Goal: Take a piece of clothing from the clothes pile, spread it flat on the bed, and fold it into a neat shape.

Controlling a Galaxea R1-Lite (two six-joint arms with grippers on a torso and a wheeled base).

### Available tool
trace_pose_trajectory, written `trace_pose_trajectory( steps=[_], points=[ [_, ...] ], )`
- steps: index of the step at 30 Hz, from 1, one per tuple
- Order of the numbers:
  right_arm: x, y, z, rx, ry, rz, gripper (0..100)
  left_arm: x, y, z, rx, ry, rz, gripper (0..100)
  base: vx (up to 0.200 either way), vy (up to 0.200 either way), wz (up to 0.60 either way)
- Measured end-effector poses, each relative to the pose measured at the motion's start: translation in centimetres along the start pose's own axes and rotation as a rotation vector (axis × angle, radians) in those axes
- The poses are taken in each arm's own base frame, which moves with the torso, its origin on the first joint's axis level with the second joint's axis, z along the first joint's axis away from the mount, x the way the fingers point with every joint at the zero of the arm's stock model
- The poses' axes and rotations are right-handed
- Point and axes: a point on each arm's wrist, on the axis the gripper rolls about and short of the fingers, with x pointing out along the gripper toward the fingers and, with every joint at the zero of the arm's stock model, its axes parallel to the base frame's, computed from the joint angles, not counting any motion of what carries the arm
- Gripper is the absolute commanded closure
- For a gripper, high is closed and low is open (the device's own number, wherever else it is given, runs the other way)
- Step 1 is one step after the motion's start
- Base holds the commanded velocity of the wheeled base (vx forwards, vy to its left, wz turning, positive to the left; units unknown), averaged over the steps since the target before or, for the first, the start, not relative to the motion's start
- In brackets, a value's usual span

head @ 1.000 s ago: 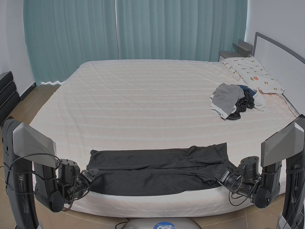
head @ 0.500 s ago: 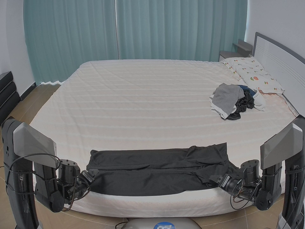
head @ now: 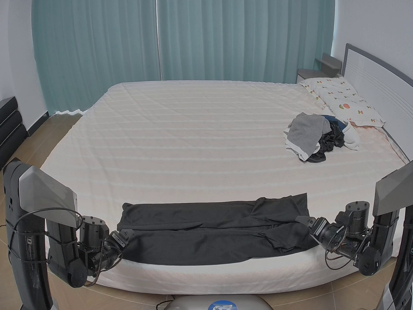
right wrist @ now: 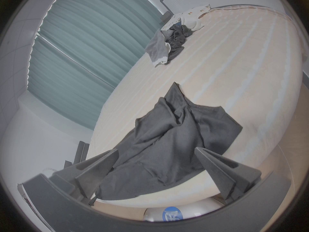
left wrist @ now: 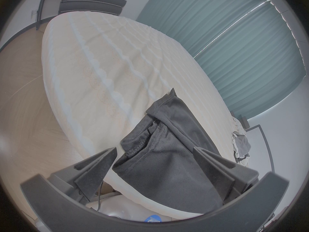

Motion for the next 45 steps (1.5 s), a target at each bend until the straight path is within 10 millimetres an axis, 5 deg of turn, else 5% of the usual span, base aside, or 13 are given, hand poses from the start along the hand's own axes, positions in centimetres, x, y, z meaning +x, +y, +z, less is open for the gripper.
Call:
trace_pose_trajectory(
  steps=[8, 23, 45],
  points=[
    [1.0, 0.2, 0.5, 0.012, -0.016, 0.025, 0, 0.0, 0.0, 0.0, 0.000, -0.001, 0.001, 0, 0.000, 0.000, 0.00],
    [5.5, -3.2, -0.3, -0.039, 0.044, -0.040, 0, 0.0, 0.1, 0.0, 0.001, 0.000, 0.005, 0, 0.000, 0.000, 0.00],
    [2.9, -4.0, 1.8, 0.009, -0.011, -0.078, 0, -0.2, -0.5, 0.4, 0.009, -0.042, -0.059, 0, 0.000, 0.000, 0.00]
  ],
)
